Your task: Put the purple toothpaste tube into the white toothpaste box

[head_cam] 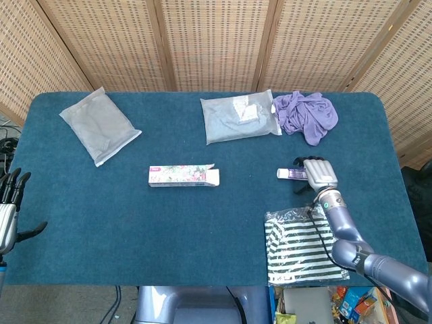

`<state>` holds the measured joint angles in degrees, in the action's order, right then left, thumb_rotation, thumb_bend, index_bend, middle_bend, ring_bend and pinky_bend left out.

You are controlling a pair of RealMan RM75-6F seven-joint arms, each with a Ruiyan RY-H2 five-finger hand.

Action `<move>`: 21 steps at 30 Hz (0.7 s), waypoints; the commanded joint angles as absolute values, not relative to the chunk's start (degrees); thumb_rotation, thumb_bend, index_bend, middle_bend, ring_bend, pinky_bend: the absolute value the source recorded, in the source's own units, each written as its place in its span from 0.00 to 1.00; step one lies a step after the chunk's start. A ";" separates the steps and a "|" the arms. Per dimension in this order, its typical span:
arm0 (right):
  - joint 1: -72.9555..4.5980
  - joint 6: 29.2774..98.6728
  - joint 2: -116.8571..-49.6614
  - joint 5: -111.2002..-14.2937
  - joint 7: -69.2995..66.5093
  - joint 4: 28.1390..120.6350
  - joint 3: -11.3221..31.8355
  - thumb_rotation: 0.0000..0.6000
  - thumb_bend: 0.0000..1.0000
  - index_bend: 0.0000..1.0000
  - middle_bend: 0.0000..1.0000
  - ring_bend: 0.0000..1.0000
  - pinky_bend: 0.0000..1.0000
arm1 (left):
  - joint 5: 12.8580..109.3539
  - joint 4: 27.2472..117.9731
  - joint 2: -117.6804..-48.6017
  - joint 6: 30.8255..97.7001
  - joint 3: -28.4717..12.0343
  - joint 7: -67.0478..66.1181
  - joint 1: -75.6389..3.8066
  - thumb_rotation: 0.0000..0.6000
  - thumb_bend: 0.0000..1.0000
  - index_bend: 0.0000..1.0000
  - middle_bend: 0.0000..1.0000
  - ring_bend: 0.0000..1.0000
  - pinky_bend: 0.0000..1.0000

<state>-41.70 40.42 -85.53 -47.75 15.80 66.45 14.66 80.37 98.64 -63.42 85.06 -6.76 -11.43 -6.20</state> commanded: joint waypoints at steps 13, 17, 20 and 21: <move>-44.24 38.86 -93.71 -49.94 12.33 52.40 13.85 1.00 0.29 0.38 0.36 0.29 0.27 | 78.31 97.94 -63.63 83.77 -7.32 -11.26 -7.13 1.00 0.08 0.00 0.00 0.00 0.00; -44.30 38.18 -95.53 -50.92 11.59 49.59 13.31 1.00 0.29 0.38 0.36 0.29 0.27 | 78.04 97.86 -63.66 83.55 -7.26 -11.34 -7.28 1.00 0.08 0.00 0.00 0.00 0.00; -44.49 37.66 -96.56 -51.67 10.99 47.55 13.17 1.00 0.30 0.38 0.36 0.29 0.27 | 77.98 97.86 -63.68 83.58 -7.21 -11.33 -7.31 1.00 0.08 0.00 0.00 0.00 0.00; -44.57 37.47 -96.98 -51.96 10.90 46.50 13.09 1.00 0.30 0.38 0.36 0.29 0.27 | 77.81 97.84 -63.68 83.55 -7.25 -11.30 -7.33 1.00 0.08 0.00 0.00 0.00 0.00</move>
